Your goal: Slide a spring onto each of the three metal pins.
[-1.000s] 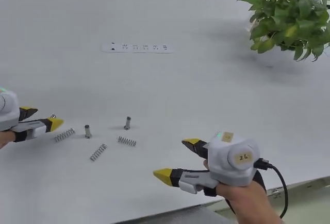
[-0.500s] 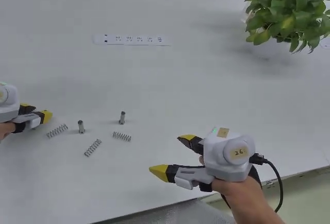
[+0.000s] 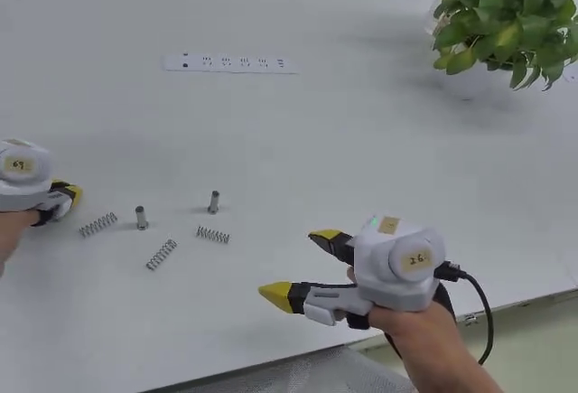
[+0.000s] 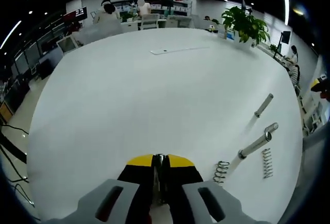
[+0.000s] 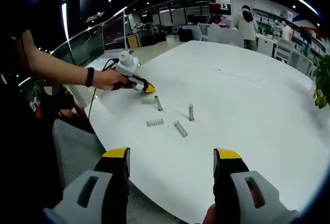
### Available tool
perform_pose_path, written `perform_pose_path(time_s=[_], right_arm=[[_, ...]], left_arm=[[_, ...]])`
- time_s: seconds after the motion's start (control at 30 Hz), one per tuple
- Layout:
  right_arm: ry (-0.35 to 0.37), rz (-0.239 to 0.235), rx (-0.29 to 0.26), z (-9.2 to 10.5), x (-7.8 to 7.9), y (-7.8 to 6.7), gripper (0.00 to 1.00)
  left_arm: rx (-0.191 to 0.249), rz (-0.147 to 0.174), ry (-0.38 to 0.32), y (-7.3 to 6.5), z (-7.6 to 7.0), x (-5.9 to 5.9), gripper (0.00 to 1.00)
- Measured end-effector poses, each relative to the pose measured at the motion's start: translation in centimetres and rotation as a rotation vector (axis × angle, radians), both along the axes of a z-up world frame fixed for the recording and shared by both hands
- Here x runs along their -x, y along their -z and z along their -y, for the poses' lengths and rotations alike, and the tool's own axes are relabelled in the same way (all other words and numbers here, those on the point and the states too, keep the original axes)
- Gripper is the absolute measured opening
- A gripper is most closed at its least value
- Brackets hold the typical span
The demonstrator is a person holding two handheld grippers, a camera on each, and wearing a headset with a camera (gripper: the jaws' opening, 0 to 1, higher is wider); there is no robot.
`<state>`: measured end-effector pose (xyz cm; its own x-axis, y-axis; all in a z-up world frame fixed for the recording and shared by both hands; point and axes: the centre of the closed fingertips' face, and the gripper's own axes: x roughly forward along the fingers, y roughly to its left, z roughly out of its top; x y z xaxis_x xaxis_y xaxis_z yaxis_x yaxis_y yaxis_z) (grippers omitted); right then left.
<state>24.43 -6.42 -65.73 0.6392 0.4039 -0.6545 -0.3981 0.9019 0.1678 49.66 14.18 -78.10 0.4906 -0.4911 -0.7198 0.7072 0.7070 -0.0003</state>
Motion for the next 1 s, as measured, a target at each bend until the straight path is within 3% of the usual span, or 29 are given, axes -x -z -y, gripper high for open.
perform_pose_path(time_s=[0.07,0.2,0.33,0.67,1.0], right_arm=[[0.000,0.003,-0.002,-0.1,-0.1,-0.1,0.64],[-0.004,0.005,0.002,-0.1,-0.1,-0.1,0.64],[0.012,0.009,0.004,0.3,0.0,-0.1,0.64],[0.020,0.017,-0.005,0.3,0.1,-0.1,0.64],[-0.016,0.016,0.016,-0.7,0.4,0.2,0.64]], left_arm=[[-0.004,-0.001,0.001,0.0,0.0,0.0,0.00],[-0.006,-0.035,0.000,0.0,-0.1,0.4,0.00],[0.056,-0.040,-0.067,-1.1,-0.5,0.3,0.00],[0.066,0.006,-0.037,-3.3,-0.9,1.6,0.00],[0.063,0.025,-0.046,-4.2,-1.6,2.1,0.00]])
